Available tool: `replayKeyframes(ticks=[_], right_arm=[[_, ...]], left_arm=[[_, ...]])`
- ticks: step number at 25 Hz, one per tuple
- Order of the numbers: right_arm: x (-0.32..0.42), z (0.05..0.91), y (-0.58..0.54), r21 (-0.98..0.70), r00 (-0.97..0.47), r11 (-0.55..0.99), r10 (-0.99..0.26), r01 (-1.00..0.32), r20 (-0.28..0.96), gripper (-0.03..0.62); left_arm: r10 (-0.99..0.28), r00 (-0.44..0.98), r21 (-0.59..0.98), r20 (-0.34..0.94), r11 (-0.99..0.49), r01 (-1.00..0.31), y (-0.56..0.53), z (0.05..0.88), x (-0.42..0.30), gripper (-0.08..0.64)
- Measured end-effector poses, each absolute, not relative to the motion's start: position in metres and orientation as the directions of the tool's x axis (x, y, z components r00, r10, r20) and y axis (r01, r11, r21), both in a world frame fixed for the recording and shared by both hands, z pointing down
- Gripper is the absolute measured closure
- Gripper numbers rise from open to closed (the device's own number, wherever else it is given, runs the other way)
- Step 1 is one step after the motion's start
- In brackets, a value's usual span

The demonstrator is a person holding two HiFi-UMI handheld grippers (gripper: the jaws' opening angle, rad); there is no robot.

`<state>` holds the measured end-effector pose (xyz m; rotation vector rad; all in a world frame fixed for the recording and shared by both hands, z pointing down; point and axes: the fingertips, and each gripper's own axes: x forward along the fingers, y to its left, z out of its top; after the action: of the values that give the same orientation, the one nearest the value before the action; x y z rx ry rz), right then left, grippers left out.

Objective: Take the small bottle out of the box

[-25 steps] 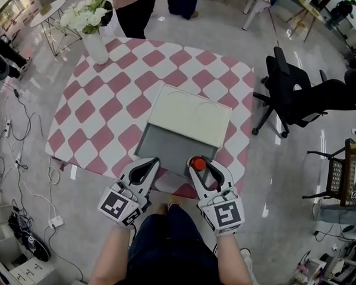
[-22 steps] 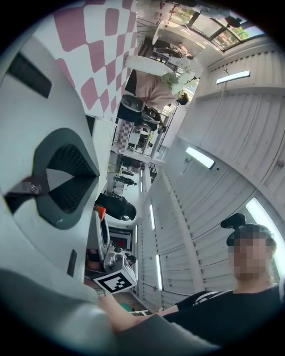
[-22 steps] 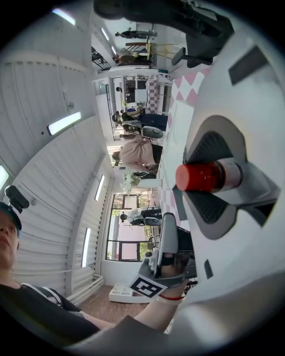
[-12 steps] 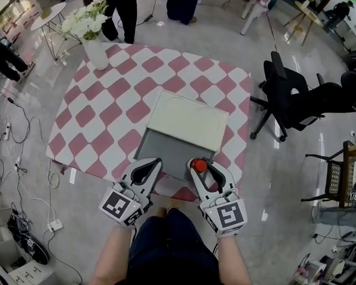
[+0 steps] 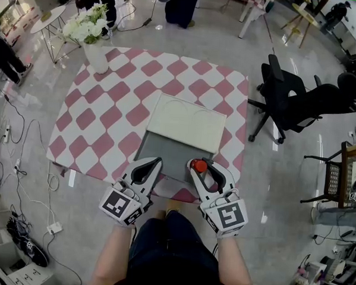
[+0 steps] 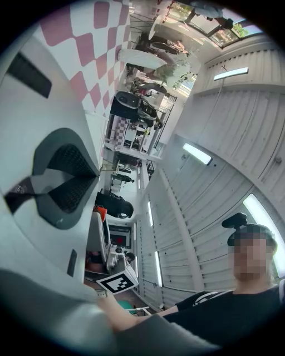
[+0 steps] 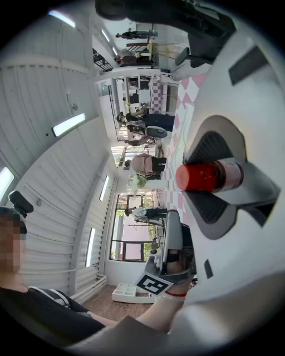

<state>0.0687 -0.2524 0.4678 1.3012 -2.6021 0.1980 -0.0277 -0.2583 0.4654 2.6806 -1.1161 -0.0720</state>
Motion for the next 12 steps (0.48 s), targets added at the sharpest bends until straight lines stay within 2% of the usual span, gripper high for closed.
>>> replayKeyframes(ticks=[12], right_arm=[[0.072,0.448,-0.255,-0.017,-0.581,0.594,-0.780,-0.804,0.233,0.445]], left_arm=[[-0.711,0.703,0.223,0.024,-0.681,-0.697,-0.263,0.449,-0.029,0.560]])
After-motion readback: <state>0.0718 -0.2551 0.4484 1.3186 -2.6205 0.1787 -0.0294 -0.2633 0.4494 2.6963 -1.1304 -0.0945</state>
